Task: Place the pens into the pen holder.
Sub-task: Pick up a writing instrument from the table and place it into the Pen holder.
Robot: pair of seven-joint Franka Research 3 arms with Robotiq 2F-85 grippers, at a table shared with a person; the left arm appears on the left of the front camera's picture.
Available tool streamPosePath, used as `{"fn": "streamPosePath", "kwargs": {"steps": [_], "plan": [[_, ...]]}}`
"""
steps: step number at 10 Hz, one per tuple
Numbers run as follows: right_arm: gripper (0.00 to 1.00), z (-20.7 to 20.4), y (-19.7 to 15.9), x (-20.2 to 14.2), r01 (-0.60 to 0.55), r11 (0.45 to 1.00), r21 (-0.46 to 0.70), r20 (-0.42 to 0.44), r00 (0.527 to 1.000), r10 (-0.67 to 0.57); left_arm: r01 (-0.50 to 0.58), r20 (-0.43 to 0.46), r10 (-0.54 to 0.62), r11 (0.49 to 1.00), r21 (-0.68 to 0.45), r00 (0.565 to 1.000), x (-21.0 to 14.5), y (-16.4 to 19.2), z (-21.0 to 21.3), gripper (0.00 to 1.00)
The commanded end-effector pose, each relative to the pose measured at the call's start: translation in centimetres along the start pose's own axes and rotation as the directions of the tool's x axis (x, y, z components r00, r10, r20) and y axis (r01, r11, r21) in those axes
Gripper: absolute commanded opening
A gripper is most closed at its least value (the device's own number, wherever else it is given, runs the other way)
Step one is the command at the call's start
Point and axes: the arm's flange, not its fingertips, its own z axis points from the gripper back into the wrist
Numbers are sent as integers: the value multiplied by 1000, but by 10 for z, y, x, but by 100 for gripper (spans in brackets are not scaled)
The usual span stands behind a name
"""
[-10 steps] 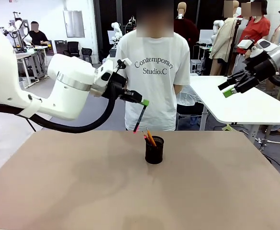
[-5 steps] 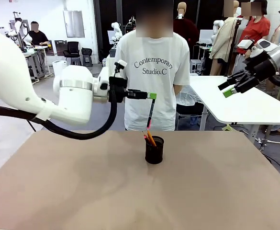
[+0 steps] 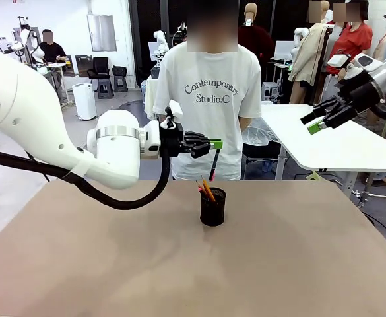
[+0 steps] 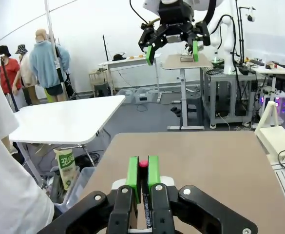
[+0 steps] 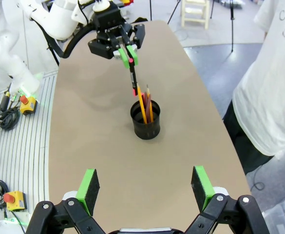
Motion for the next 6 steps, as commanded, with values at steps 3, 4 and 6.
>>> {"fn": "streamPosePath", "kwargs": {"steps": [3, 4, 6], "plan": [[100, 1, 1, 1, -1, 1000, -1, 0, 1000, 1, 0, 0, 0, 1000, 0, 1000, 0, 0, 0, 0], [100, 1, 1, 1, -1, 1000, -1, 0, 1000, 1, 0, 0, 0, 1000, 0, 1000, 0, 0, 0, 0], [100, 1, 1, 1, -1, 1000, -1, 0, 1000, 1, -3, 4, 3, 1000, -8, 1000, -5, 0, -2, 0]]}}
